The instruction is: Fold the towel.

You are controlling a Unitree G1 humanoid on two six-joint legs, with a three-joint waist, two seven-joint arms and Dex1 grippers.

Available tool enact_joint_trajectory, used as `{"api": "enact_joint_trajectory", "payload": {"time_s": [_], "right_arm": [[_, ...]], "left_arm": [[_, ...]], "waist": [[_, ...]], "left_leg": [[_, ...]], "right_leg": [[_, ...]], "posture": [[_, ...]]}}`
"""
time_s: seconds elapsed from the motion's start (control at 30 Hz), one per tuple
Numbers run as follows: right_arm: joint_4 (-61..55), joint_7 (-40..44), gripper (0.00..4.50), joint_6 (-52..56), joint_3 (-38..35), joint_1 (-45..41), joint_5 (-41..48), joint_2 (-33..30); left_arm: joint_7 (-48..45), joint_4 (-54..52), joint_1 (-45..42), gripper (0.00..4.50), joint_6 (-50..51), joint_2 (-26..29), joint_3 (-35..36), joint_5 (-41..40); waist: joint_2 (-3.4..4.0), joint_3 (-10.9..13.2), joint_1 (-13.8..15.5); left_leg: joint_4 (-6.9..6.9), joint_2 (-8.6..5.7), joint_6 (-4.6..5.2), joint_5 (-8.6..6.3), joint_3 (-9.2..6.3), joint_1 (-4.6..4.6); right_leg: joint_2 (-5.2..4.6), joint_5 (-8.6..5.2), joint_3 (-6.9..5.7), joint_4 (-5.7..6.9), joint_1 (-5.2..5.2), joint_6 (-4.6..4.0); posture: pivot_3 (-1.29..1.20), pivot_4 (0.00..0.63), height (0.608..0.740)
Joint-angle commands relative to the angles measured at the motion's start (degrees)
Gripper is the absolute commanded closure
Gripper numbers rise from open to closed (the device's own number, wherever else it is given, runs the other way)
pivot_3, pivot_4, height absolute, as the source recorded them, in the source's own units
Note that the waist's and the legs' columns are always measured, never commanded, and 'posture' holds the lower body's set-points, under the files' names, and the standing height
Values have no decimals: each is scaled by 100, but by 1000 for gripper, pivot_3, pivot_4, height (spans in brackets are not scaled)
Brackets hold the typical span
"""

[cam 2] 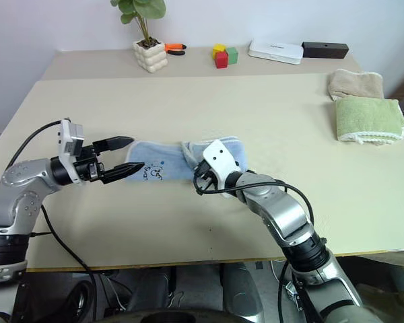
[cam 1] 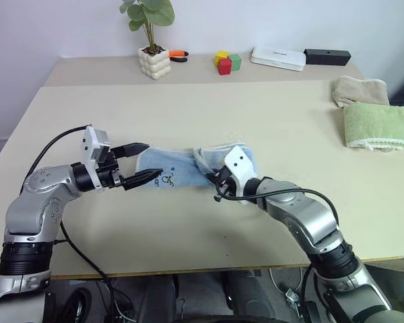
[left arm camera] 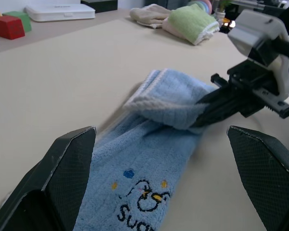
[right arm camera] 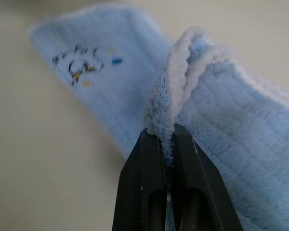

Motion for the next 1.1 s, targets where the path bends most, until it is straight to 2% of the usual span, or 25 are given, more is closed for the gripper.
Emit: {"api": "enact_joint_trajectory", "payload": {"time_s": [0.03, 0.2, 0.3, 0.37, 0.43, 0.5, 0.57, 0.7, 0.77, 0.8, 0.97, 1.03, 1.1], "right_arm": [[-165, 201, 2625, -147, 132, -64, -63, 125], [-493, 537, 92, -221, -70, -44, 182, 176], [-653, 696, 35, -157, -752, -226, 833, 456], [-262, 577, 35, -168, -1474, -508, 1177, 647], [152, 464, 35, -279, -1869, -716, 1200, 692], [822, 235, 533, -604, -2052, -873, 873, 661], [1253, 366, 1226, -1164, -1782, -820, 385, 462], [1715, 410, 3287, -1653, -1542, -599, 132, 685], [1884, 546, 4312, -1993, -1178, -383, -175, 690], [1952, 635, 4465, -2159, -980, -290, -346, 655], [2836, 667, 4465, -2894, -190, 110, -1314, 533], [3030, 603, 4465, -3031, -146, 100, -1541, 492], [2955, 593, 4465, -3026, -416, -8, -1366, 573]], "left_arm": [[32, -130, 0, 0, -48, 58, 164, -98], [152, -53, -81, 0, -263, -59, 191, -38], [139, 7, -142, 0, -342, -82, 187, -51], [134, 64, -170, 0, -389, -103, 147, -24], [127, 111, -190, 0, -441, -120, 108, 0], [155, 121, -200, 0, -444, -137, 93, -5], [176, 79, -163, 0, -435, -143, 83, -8], [225, -83, -12, 0, -354, -125, 108, -58], [235, -153, 56, 0, -330, -110, 126, -80], [242, -170, 72, 0, -322, -108, 131, -84], [382, -264, 160, 0, -96, -117, 163, -175], [525, -368, 260, 0, 207, -130, 172, -313], [744, -568, 453, 0, 451, -164, 196, -407]], "waist": [[0, 0, 5], [0, 0, 16], [0, 0, 13], [0, 0, 6], [0, 0, 14], [-2, -1, 26], [-2, -1, 26], [0, 0, -30], [1, 0, -68], [0, 0, -78], [-4, -4, -116], [-17, -12, -119], [-19, -15, -128]], "left_leg": [[0, 0, 0, 0, 0, 0], [0, 0, 0, 0, 0, 0], [0, 0, 0, 0, 0, -1], [0, 0, 0, 0, 0, 0], [2, 0, 0, 0, 0, 2], [0, 0, 0, 0, 0, 3], [-2, 0, 0, 0, 0, 2], [-10, 0, 0, 0, 2, 2], [-14, 1, 0, 0, 1, 2], [-15, 1, 0, 0, 1, 2], [-10, 0, 0, 0, 1, 6], [-8, 0, 0, 0, 1, 21], [-8, 0, 0, 0, 0, 27]], "right_leg": [[0, 0, 0, 0, 0, 0], [-1, 0, 0, 0, 0, 1], [-1, 1, 0, 0, 1, 1], [0, 1, 0, 2, 1, 2], [0, 2, -1, 3, 2, 2], [-1, 2, -1, 0, 5, 1], [-1, 2, -3, -2, 4, 1], [-1, 2, -1, 1, -4, 1], [0, 2, -1, 7, -8, 1], [1, 2, -1, 8, -8, 1], [-1, 2, -1, 8, -1, 2], [-1, 2, -1, 6, 16, 1], [-1, 2, -1, 6, 22, 1]], "posture": [[0, 150, 740], [0, 150, 740], [0, 150, 740], [0, 150, 740], [0, 150, 740], [0, 150, 740], [0, 150, 740], [0, 150, 740], [0, 150, 740], [0, 150, 740], [0, 150, 740], [0, 150, 740], [0, 150, 740]]}}
